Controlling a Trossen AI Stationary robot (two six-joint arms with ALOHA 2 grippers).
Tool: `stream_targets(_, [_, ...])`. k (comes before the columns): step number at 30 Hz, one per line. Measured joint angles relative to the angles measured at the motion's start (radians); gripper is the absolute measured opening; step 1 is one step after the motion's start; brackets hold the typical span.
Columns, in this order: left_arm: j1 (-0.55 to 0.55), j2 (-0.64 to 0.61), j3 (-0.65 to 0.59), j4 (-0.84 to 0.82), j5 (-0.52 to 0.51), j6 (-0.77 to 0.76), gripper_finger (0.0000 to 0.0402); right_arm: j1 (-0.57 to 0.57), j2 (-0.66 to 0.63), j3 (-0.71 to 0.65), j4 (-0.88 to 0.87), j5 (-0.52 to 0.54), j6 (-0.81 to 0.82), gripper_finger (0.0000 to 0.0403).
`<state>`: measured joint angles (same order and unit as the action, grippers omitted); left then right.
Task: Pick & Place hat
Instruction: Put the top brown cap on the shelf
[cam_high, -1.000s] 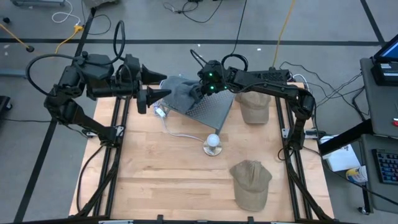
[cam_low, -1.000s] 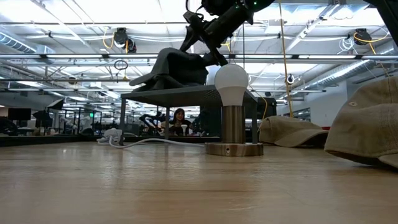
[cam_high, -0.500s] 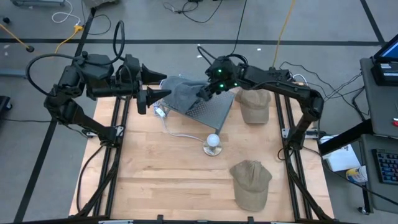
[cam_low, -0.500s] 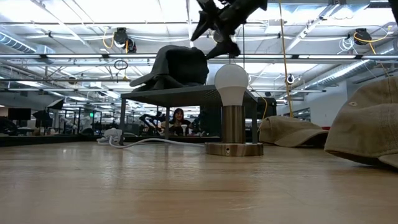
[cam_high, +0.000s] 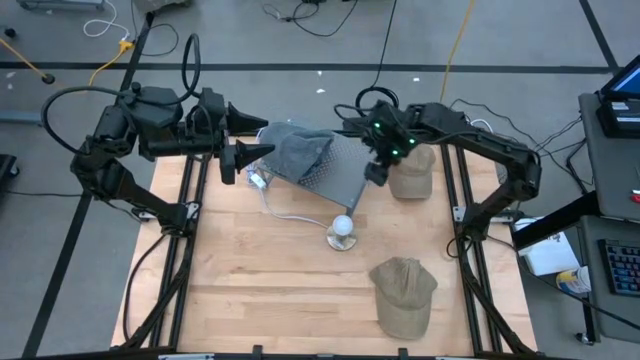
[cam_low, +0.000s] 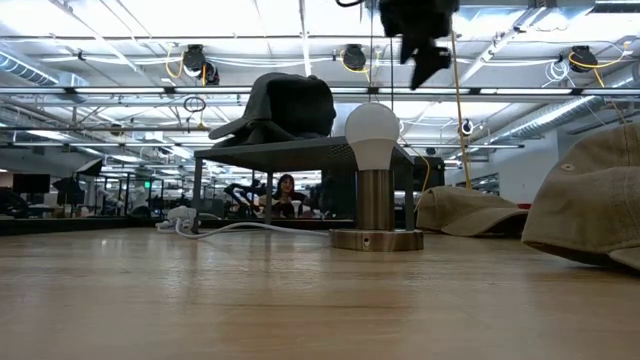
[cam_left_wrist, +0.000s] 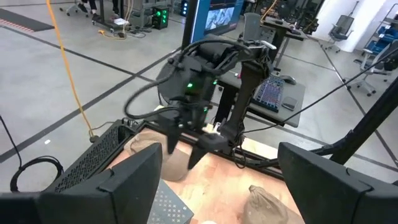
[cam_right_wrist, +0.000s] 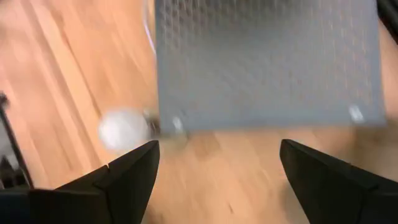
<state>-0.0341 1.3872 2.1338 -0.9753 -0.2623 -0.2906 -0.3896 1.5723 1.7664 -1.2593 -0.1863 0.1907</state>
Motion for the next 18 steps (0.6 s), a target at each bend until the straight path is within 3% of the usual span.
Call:
stream_targets(9, [0.0,0.0,0.0,0.0,0.0,0.0,0.0314,0.092,-0.065,0.0,-0.235,0.349,-0.091,0.0329])
stream_targets(18, [0.0,0.0,0.0,0.016,0.0,0.0,0.0337,0.308,-0.104,-0.024,-0.308,0.695,-0.1,0.0329])
